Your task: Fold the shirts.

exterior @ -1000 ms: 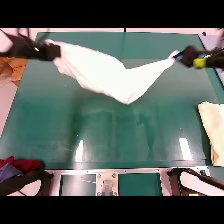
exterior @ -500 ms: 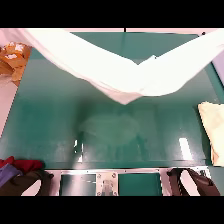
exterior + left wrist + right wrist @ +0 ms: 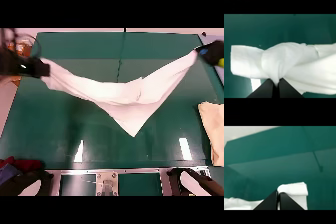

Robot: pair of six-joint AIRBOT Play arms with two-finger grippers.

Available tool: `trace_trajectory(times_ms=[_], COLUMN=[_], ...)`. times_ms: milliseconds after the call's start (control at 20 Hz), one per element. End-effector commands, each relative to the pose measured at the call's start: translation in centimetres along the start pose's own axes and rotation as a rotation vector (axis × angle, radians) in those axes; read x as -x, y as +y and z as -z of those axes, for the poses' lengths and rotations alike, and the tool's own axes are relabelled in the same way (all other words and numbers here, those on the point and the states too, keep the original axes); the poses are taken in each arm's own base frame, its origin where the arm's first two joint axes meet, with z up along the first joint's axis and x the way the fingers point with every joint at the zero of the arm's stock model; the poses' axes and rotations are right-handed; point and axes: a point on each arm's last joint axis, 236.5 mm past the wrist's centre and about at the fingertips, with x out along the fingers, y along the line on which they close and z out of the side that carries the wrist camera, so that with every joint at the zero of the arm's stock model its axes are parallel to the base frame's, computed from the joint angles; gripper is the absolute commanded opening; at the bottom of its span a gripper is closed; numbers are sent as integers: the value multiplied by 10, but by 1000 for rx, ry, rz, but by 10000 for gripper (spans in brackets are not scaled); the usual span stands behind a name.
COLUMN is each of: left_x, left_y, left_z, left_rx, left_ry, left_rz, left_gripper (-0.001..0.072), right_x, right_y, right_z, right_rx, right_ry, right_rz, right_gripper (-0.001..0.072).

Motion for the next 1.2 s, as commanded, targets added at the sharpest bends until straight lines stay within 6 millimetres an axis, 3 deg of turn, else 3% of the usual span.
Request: trace_trajectory(times_ms=[0,100,200,250,300,350,400,450,550,650,750,850,900,950,1150], left_x=[-99,-134,-155,-160,-160,-157,-152,-145,-129,-119,-118,-119,-120,-121,-124], left_y=[-8,-11,-11,-8,-2,5,14,26,54,76,90,96,97,98,99], left_z=[73,104,120,127,129,130,129,129,126,123,123,117,115,113,115], left_rx=[120,153,168,158,147,159,179,204,249,285,310,301,293,276,254], left_ry=[172,280,332,351,360,370,387,411,440,439,422,390,377,367,374], left_rz=[51,65,68,57,41,33,25,15,-5,-10,-5,0,1,1,6], left_gripper=[27,27,28,29,91,365,444,444,444,444,444,444,444,444,444], right_x=[-106,-150,-171,-175,-174,-168,-159,-144,-108,-73,-47,-34,-31,-30,-47], right_y=[-58,-87,-107,-116,-123,-129,-133,-136,-139,-145,-150,-147,-142,-135,-98], right_z=[87,132,161,165,161,149,135,120,102,106,133,177,203,229,320], right_rx=[-117,-183,-220,-230,-230,-223,-218,-222,-241,-276,-333,-377,-404,-429,-474], right_ry=[252,363,428,440,432,416,409,412,425,444,464,502,535,568,686], right_rz=[42,74,99,110,121,130,128,123,109,124,167,186,184,176,133], right_gripper=[15,46,54,68,194,355,414,409,323,306,306,314,356,407,411])
